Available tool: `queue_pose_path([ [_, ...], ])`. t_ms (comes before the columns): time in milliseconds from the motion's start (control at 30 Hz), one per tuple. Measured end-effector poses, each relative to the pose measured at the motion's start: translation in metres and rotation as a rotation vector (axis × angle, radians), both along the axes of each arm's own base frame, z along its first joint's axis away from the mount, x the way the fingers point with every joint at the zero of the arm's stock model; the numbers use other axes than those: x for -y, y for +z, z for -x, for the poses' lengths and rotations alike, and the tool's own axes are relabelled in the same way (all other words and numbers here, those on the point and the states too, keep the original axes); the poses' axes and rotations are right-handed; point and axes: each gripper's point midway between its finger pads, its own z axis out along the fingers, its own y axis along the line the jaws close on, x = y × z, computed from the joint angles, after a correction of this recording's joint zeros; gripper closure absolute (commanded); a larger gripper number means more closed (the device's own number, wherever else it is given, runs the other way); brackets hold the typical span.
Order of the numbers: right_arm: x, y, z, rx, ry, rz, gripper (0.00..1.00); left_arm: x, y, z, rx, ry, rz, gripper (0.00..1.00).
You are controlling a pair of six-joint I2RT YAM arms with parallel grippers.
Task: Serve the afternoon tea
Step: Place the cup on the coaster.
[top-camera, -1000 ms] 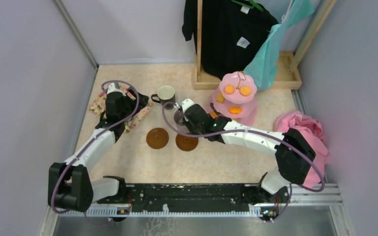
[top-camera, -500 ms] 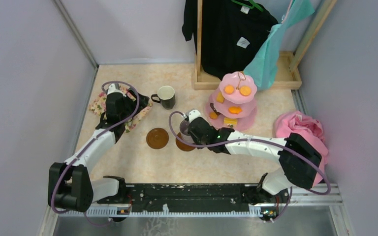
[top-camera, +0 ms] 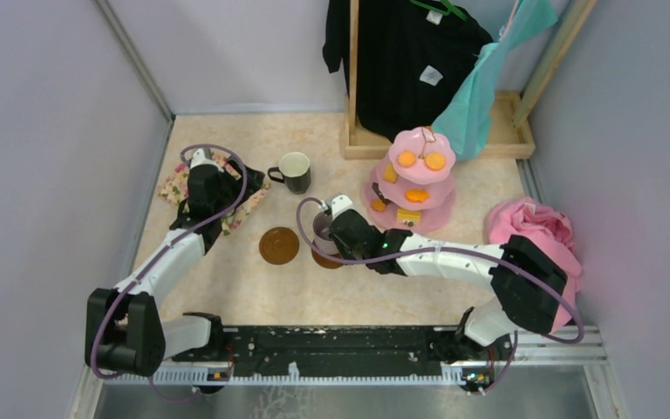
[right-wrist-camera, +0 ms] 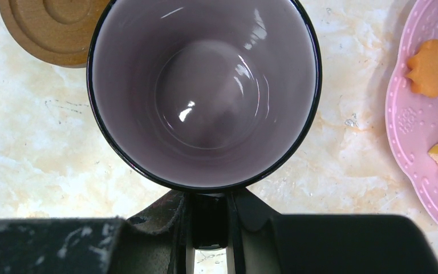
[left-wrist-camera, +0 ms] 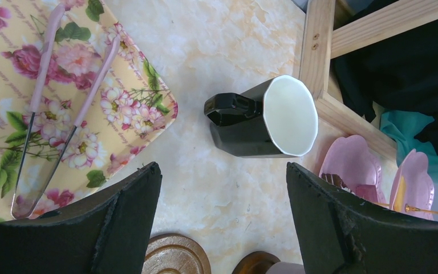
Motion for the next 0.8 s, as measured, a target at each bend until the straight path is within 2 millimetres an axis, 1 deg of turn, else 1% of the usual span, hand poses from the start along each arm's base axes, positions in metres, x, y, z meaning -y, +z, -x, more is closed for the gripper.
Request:
queue_pose_path([
  [167, -0.003, -0.005, 0.003, -0.01, 0.005, 0.006, 1.0, 0.0, 0.0, 0.0, 0.001, 0.0, 0.0, 0.14],
  [433, -0.004, -0.019, 0.006, -0.03, 0.011, 0.037, 1.0, 0.0, 0.001, 0.0, 0.003, 0.0, 0.001, 0.14],
  [667, -0.004, -0.02, 0.007, -0.031, 0.01, 0.035, 1.0, 0.0, 0.001, 0.0, 0.003, 0.0, 0.001, 0.14],
  [800, -0.003, -0.023, 0.008, -0.032, 0.008, 0.039, 1.0, 0.0, 0.001, 0.0, 0.003, 0.0, 0.001, 0.14],
])
